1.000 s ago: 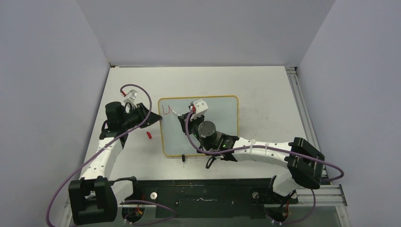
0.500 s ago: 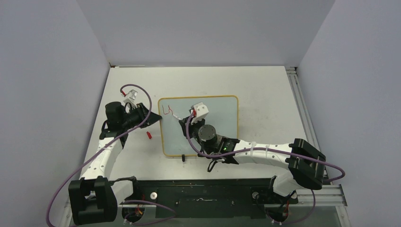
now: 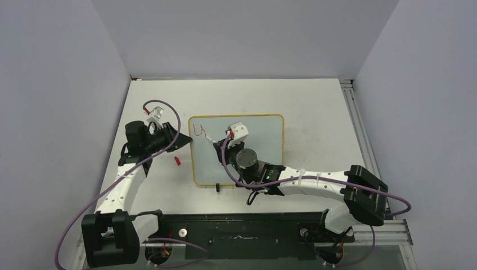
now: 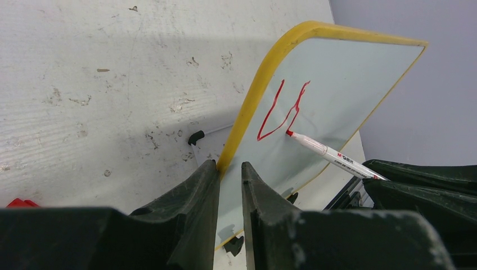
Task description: Write a sentence on the whiteboard
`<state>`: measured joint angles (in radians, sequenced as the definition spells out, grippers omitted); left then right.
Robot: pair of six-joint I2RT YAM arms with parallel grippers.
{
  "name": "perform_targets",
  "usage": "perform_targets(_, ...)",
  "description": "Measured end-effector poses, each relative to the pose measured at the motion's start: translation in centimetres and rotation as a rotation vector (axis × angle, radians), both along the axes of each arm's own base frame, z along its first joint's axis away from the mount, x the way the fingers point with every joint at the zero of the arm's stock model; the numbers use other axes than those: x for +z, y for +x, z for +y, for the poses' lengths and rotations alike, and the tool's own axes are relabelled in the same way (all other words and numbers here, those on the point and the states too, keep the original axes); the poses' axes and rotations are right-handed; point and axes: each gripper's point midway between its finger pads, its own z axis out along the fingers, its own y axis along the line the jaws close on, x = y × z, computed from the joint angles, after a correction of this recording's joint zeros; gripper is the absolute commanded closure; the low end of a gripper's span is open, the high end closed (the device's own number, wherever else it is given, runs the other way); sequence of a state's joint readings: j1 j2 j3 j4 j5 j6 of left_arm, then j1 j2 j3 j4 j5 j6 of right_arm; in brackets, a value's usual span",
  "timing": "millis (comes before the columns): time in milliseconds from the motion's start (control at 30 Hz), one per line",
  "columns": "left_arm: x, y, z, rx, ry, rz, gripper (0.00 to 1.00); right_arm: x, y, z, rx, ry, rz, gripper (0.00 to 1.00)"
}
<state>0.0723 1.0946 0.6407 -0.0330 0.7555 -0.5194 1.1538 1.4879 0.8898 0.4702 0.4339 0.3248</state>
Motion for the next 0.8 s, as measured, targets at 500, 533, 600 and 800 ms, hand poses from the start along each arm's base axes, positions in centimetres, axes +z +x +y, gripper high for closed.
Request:
perform_targets(500, 0.0, 0.0, 0.0, 0.000, 0.000, 0.000, 0.81, 1.3, 1.1, -0.4, -0.033, 0.000, -0.032, 0.95)
perform_targets(533, 0.0, 0.1, 0.0, 0.000, 0.001, 0.000, 0.81, 1.4, 1.1, -0.4, -0.035, 0.000, -0.034, 0.95)
perform_targets(600, -0.1, 0.1, 0.0, 0.000, 0.001, 0.000, 0.81, 1.6, 1.2, -0.4, -0.037, -0.001, -0.038, 0.95)
perform_targets(800, -0.1, 0.1, 0.0, 0.001, 0.002, -0.002, 0.81, 2.2, 1.8, -0.7, -0.049, 0.000, -0.052, 0.95)
